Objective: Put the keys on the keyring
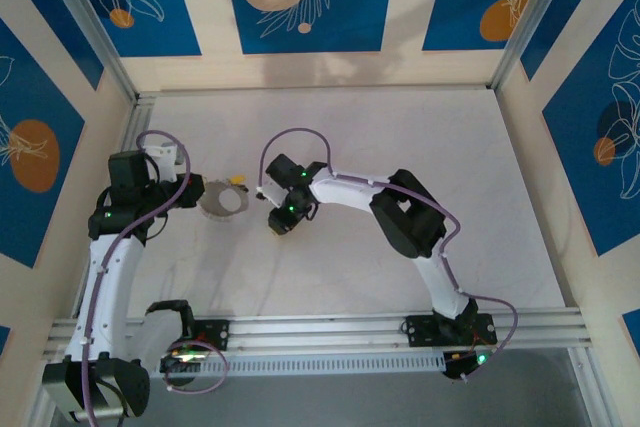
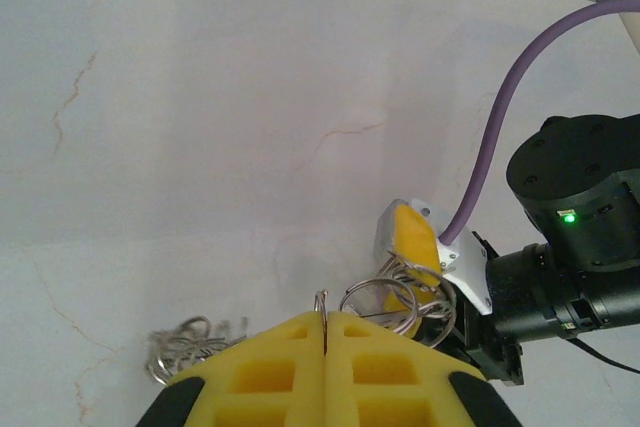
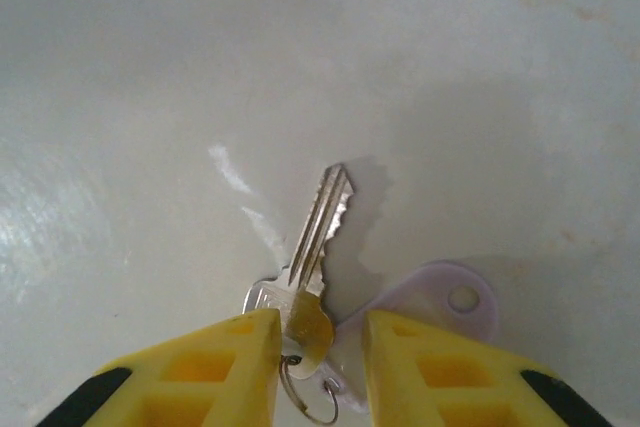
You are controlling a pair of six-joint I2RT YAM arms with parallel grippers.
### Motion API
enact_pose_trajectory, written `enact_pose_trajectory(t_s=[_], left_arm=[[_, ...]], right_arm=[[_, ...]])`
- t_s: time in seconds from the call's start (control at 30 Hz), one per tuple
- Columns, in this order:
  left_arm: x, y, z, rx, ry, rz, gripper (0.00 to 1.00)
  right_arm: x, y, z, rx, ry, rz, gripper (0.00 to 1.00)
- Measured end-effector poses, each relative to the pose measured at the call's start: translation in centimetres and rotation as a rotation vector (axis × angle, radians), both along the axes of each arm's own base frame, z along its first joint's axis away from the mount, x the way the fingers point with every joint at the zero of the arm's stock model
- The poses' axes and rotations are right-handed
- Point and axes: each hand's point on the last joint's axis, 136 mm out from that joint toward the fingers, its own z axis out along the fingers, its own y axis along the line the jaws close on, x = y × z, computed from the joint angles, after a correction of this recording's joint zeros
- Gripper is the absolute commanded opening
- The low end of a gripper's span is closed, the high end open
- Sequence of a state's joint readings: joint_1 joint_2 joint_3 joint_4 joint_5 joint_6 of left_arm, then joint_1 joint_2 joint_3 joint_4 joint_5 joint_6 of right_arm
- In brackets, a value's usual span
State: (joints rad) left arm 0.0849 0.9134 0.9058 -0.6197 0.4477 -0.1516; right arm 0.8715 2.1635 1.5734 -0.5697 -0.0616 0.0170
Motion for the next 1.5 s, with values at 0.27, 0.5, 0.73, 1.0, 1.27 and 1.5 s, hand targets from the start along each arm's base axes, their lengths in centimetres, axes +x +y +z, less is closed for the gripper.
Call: enact_pose_trajectory(t_s=[0.27, 0.5, 0.73, 1.0, 1.27, 1.5], left_arm=[[-0.1, -0.3, 0.1, -0.013, -0.001, -0.015, 0.0], [-0.1, -0.3, 0.1, -0.014, -0.001, -0.016, 0.0], [-0.1, -0.4, 0.1, -0.018, -0.001, -0.02, 0.0], [-0.2, -0.5, 0.2, -0.026, 0.0, -0.024, 0.0], [-0.2, -0.7, 0.2, -0.033, 0.001, -0.028, 0.0], [-0.2, -0.8, 0.3, -0.038, 0.0, -0.034, 0.0]], right_arm=[[-1.3, -0.6, 0.2, 0.04, 0.067, -0.005, 0.35], [-2.2, -1.0, 0.3, 0.06, 0.09, -0.001, 0.45], [-3.2, -2.1, 0.5, 0.058, 0.104, -0.003, 0.51], [-3.7, -3.5, 0.6, 0.049, 0.064, 0.0, 0.58], [-4.0, -4.4, 0.5, 0.018, -0.011, 0.049, 0.6], [-4.4, -4.9, 0.7, 0.007, -0.055, 0.092, 0.74]])
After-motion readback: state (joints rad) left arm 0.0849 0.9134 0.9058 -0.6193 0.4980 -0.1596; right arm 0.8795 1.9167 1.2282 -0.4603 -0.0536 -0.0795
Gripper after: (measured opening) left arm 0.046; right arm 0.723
